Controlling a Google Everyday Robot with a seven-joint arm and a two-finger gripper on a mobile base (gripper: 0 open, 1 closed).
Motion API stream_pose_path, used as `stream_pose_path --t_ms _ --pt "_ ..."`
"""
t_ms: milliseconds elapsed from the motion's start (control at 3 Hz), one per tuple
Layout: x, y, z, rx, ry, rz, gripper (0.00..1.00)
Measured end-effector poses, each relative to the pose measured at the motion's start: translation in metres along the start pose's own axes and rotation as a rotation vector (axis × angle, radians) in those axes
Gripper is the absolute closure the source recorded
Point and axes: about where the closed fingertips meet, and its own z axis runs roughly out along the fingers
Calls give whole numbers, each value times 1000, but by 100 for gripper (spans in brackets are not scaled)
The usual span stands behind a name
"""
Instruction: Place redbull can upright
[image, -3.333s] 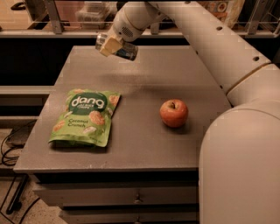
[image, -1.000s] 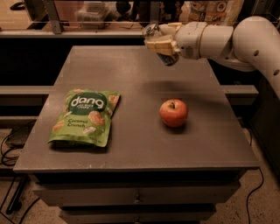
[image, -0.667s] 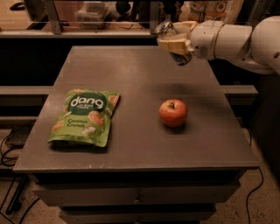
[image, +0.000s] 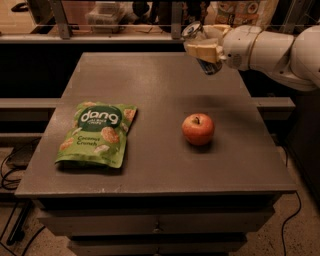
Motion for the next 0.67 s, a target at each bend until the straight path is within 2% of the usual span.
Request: stream_pose_path --t_ms 333,667 --pt "-3 -7 -10 33 -51 27 100" --pt "5 -14 -23 71 -94 81 100"
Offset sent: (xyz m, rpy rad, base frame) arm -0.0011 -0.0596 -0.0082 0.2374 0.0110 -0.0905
